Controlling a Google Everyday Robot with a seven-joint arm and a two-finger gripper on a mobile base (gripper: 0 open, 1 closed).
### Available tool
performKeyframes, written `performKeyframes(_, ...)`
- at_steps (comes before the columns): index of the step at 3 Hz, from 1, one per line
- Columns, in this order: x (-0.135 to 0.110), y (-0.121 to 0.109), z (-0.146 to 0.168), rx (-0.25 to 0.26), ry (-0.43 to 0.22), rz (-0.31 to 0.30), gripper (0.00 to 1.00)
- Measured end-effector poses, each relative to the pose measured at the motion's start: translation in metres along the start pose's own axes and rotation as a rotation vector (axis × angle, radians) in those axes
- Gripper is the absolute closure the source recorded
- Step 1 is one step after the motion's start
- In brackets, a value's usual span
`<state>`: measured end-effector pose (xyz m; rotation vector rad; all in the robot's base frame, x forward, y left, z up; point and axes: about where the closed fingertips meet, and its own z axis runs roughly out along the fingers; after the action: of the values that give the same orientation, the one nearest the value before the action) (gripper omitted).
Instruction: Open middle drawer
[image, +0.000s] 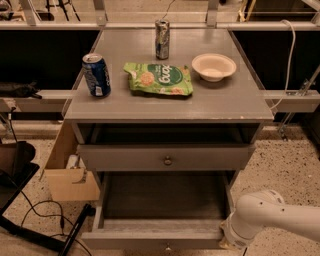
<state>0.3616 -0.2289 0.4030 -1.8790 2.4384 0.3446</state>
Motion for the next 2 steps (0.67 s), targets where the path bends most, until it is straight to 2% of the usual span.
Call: performKeyframes(2,-0.0009,-0.0078,-0.0037,0.0,0.0,0.0,1.0)
